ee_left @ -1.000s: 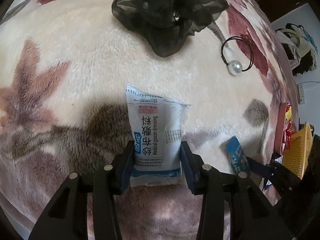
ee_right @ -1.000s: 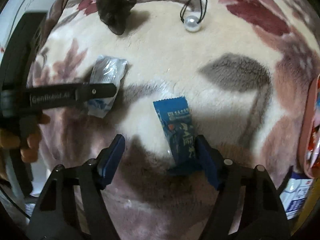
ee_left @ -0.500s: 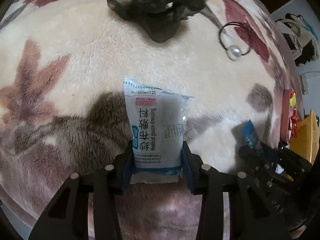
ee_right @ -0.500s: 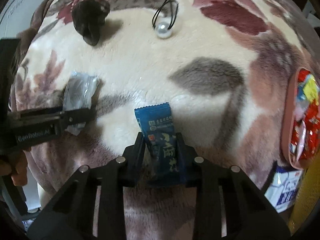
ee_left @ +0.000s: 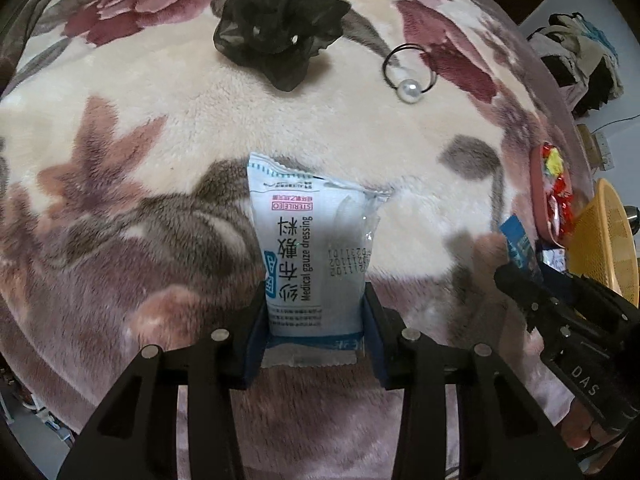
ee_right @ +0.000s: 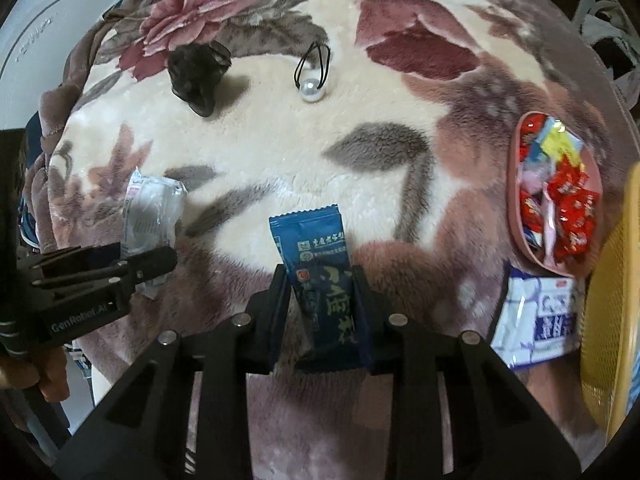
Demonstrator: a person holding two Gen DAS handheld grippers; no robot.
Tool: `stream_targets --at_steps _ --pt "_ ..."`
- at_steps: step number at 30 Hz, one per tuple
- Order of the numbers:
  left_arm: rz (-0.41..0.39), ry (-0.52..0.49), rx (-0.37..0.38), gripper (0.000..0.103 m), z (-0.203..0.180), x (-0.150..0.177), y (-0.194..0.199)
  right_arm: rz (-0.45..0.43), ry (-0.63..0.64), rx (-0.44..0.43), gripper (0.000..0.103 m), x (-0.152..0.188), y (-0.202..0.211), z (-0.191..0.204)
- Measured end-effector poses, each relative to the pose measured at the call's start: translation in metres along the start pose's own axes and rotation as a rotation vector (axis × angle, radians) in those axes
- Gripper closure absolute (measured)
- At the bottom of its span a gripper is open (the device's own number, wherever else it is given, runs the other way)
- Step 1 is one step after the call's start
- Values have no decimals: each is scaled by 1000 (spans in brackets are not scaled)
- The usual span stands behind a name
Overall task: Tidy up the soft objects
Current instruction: 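Lift the gauze pack and snack bar and carry both over the orange basket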
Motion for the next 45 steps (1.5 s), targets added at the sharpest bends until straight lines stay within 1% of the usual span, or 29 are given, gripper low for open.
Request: stream_targets --at_steps 12,21,27,45 --pt "-64 -30 18 60 -20 13 48 -82 -19 9 73 9 47 6" --pt "-107 -63 35 60 -44 19 77 -144 -43 32 73 16 85 -7" --pt "-126 -106 62 60 -77 21 89 -180 -79 57 73 23 108 -27" --pt "-147 -246 134 60 -187 30 108 -280 -209 118 73 45 173 -108"
Point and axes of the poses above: each gripper's, at about its wrist camera, not at the fingertips, and y roughly against the way its jaws point, z to its left, x to its underside, the point moved 4 cm from there along -y, roughly the way its jaws point, and after that the axes turned 13 degrees about -z, right-handed, at the moved point
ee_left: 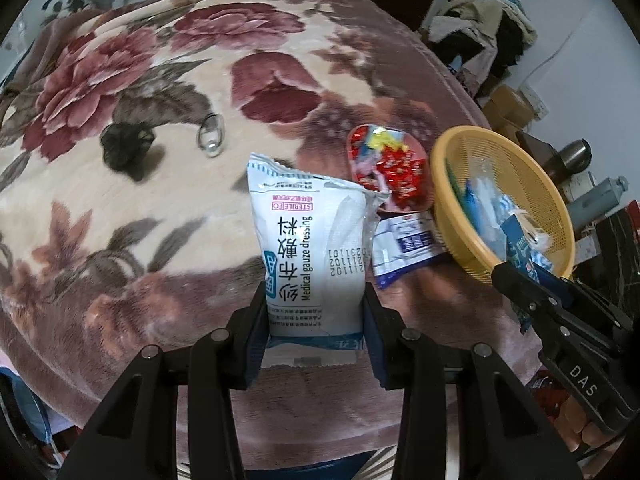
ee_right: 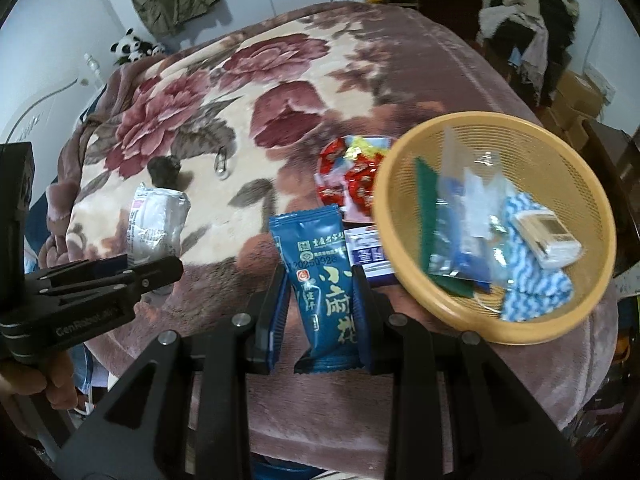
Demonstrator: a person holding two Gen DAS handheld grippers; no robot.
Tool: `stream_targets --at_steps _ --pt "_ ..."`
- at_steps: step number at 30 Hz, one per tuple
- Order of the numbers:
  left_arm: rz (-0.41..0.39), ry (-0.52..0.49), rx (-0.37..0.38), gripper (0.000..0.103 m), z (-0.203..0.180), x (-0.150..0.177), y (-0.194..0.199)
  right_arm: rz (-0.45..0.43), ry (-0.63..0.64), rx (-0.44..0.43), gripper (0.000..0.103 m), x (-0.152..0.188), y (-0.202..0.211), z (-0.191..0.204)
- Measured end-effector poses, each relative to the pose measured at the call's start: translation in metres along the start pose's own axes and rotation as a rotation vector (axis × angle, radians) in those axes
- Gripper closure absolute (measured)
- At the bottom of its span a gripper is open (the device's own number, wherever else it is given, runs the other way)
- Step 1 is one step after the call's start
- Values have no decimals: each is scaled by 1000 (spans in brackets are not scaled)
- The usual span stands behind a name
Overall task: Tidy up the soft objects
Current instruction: 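Lift the gauze pack and snack bar and carry both over the orange basket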
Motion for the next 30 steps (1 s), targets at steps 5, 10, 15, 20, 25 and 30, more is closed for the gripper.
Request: stream_targets --at_steps 5,10,15,20,25,30 --pt "1 -42 18 60 -32 -4 -2 -19 -32 13 73 -3 10 -24" --pt "3 -78 35 60 -62 -9 -6 -35 -63 30 73 -6 21 -49" --pt "12 -104 64 60 -91 -14 -12 -46 -91 47 73 -8 29 -75" --pt "33 -125 106 60 -123 -19 -21 -57 -125 65 73 -11 35 -98" --pt "52 -132 143 60 -152 -25 -34 -68 -150 81 73 -15 39 -121" --pt "75 -127 184 60 -177 -30 -49 -75 -175 91 73 -18 39 -141"
Point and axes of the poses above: each gripper's, at about its wrist camera, not at the fingertips, and y roughly against the way its jaws point, z to its left, x to its underside, the point moved 4 cm from there along -y, roughly the way its jaws point, and after that the axes turned 13 degrees about -z, right-handed, at the moved point
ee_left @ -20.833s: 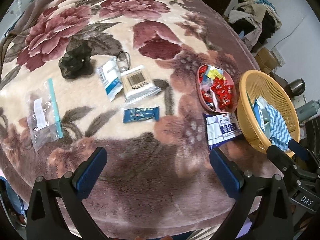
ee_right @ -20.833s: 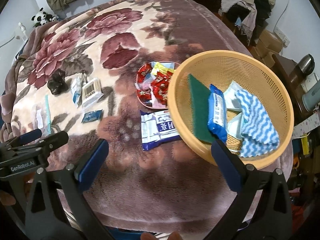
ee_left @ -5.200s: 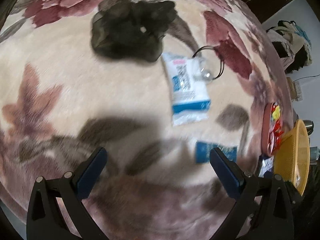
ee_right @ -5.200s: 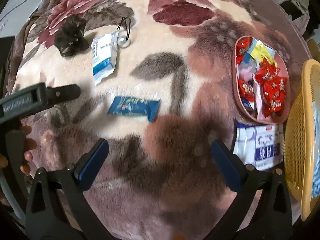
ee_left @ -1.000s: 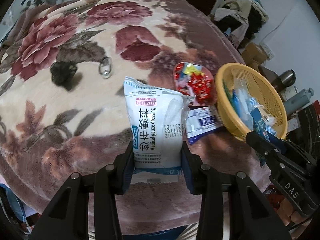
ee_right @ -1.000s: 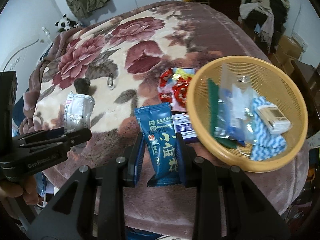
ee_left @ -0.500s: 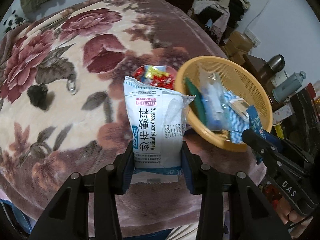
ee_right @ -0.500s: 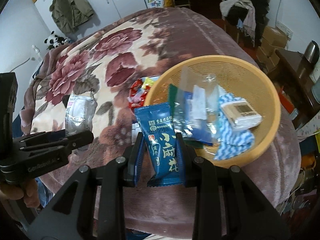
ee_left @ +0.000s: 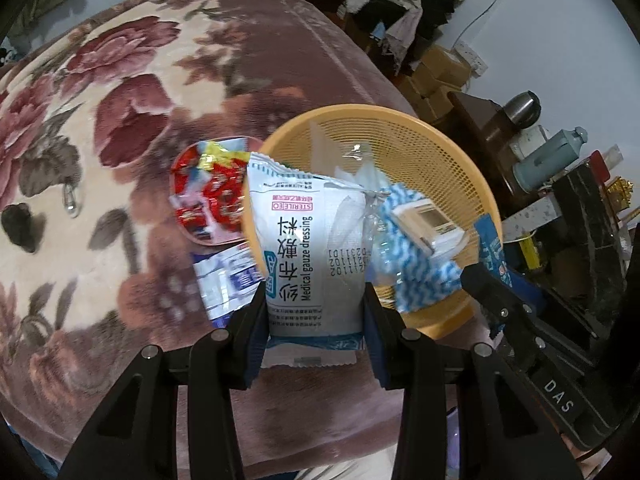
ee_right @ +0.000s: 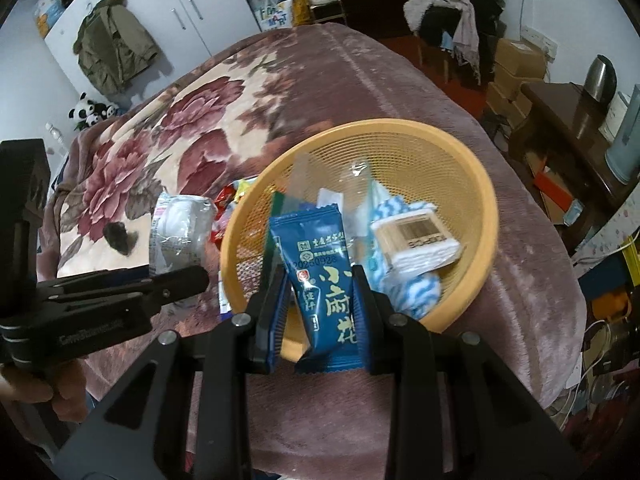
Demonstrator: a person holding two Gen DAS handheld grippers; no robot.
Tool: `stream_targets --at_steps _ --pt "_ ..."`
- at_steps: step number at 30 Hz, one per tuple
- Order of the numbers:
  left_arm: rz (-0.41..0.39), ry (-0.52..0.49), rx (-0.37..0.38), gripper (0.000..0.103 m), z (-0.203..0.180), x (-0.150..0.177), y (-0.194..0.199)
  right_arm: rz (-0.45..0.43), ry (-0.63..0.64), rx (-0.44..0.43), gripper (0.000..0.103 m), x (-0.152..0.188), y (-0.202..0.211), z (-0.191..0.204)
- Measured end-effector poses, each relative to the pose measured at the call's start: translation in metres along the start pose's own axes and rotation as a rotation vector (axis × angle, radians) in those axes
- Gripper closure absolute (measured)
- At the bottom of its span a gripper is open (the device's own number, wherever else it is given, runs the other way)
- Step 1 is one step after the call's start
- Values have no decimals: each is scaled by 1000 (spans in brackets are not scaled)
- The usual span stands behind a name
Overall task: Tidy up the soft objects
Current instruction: 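Lift the gauze pack and snack bar and carry both over the orange basket, then open both tools to drop the gauze pack and snack bar into the basket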
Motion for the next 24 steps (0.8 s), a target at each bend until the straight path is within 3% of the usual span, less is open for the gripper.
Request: stream_targets --at_steps 15,16,17,19,21,22,24 --pt "49 26 49 58 -18 -16 -46 40 -68 -32 71 -5 -25 -24" --pt "51 31 55 55 -18 -17 -48 43 -93 -50 70 -5 -26 -27" --pt "52 37 57 45 -17 -17 -49 49 -117 -60 70 -5 -27 -30" --pt "36 51 47 24 -13 -17 -48 61 -145 -51 59 -5 -29 -36" --pt "12 60 25 16 -9 -18 -44 51 -167 -37 41 -3 -26 -41" --pt "7 57 16 7 -8 -18 -43 48 -174 -33 38 -3 -25 -42" --pt "1 50 2 1 -4 -18 -40 46 -182 -24 29 -2 -23 -43"
Point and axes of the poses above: each gripper's, at about its wrist camera, not at the fingertips, and y roughly against the way its jaws point, z to its left, x to its underside, the point moved 4 cm from there along -y, roughly the way its jaws point, and after that the axes turned 13 degrees about -z, right-handed, at the moved point
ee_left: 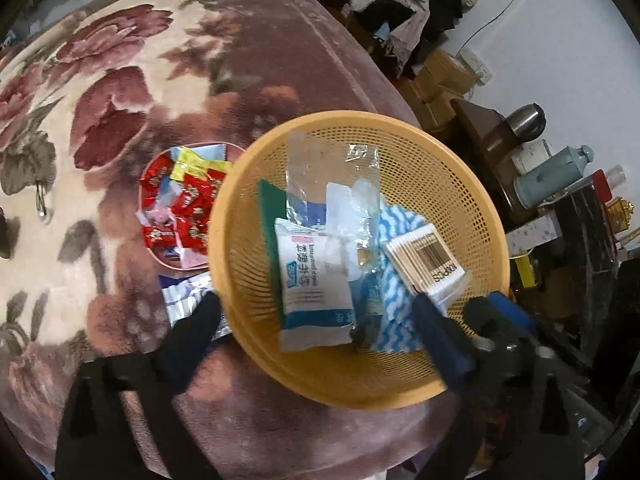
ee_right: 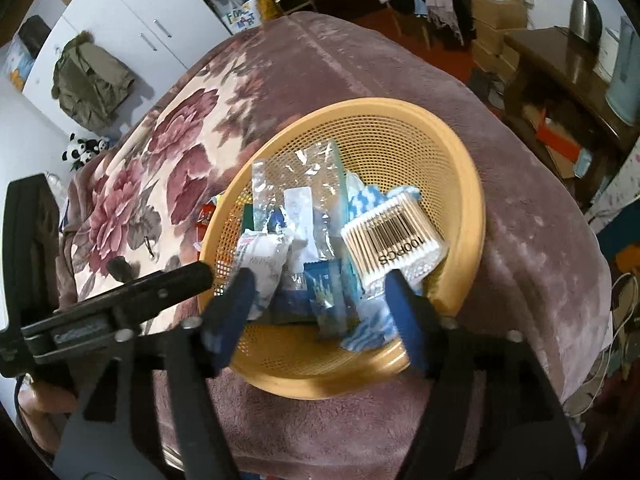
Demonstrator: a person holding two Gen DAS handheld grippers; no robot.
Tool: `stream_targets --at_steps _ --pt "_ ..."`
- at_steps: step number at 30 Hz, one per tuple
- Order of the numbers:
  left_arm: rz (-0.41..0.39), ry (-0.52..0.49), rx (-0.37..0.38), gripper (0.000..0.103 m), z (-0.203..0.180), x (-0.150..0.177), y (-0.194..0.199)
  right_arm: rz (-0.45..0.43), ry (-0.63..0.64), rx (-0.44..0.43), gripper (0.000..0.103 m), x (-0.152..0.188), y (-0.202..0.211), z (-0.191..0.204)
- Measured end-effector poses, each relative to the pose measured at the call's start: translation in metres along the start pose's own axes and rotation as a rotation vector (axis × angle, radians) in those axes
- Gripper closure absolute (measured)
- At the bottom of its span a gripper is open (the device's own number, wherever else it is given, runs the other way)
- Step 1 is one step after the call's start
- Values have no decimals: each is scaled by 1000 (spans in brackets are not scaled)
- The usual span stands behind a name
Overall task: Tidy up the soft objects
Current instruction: 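Open both tools to drop the gauze pack and snack bar into the basket, then withdraw both tools from the basket back over the blanket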
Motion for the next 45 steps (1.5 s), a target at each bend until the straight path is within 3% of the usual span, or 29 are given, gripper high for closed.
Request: stream_targets --at_steps 4,6,9,24,45 --pt "-29 -4 -53 1 11 1 11 4 40 44 17 2 4 9" --pt "-34 2 -62 1 17 3 15 4 59 70 6 4 5 12" --pt "-38 -3 -95 1 26 8 23 9 87 106 0 8 7 17" --pt "24 11 -135 1 56 40 35 104 117 196 0 31 7 23" --pt "13 42 -121 1 79 46 55 98 157 198 0 39 9 51"
Point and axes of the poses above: each gripper's, at about its wrist camera, not at the fingertips, and y roughly against the way its jaws point, z to its left, x to its underside, the point moved 4 cm from there along -y, roughly the way its jaws point, and after that the axes turned 13 degrees about -z, right-handed, at the moved point
